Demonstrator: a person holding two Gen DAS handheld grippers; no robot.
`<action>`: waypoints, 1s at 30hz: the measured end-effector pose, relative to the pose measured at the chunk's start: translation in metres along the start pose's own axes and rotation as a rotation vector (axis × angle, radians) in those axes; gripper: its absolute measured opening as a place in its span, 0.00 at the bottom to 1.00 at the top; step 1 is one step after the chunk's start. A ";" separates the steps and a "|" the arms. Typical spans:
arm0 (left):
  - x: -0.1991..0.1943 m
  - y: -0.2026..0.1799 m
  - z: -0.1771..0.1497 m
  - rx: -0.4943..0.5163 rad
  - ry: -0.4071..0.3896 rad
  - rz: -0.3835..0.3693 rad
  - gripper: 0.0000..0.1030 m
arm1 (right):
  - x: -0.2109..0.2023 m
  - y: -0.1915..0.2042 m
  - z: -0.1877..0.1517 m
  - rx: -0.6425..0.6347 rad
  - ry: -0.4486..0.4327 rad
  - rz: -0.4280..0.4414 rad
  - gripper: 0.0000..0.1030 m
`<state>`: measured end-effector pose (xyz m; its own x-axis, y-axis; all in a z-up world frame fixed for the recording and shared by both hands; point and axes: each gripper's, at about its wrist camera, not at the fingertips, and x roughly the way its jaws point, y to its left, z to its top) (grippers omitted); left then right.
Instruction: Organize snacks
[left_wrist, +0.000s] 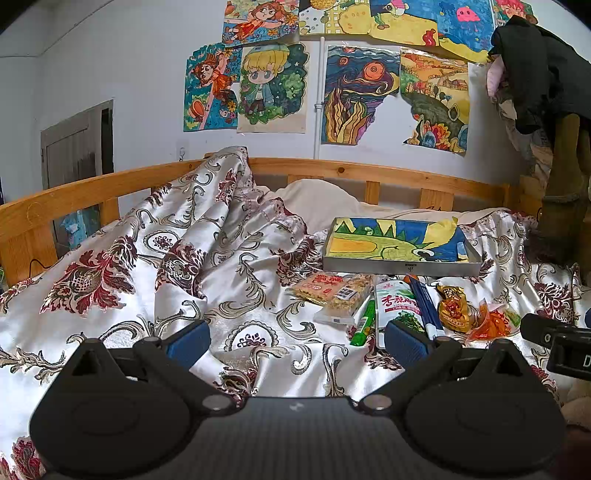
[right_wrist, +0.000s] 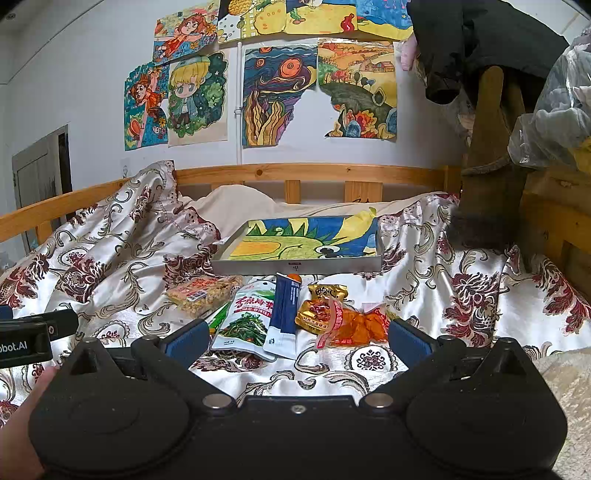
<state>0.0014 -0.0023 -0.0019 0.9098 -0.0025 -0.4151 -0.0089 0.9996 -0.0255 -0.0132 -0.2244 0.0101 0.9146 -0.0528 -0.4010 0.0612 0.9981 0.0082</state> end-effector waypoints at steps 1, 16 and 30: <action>0.000 0.000 0.000 0.000 0.000 0.000 0.99 | 0.000 0.000 0.000 -0.001 0.000 0.000 0.99; -0.001 0.000 -0.003 0.000 0.004 0.003 0.99 | 0.002 0.001 -0.004 -0.007 0.009 -0.021 0.99; 0.015 0.000 -0.009 0.007 0.043 -0.004 0.99 | 0.011 0.001 -0.002 -0.004 0.049 -0.034 0.99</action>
<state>0.0113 -0.0026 -0.0163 0.8913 -0.0075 -0.4533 -0.0022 0.9998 -0.0209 -0.0034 -0.2242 0.0038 0.8911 -0.0853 -0.4458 0.0905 0.9959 -0.0097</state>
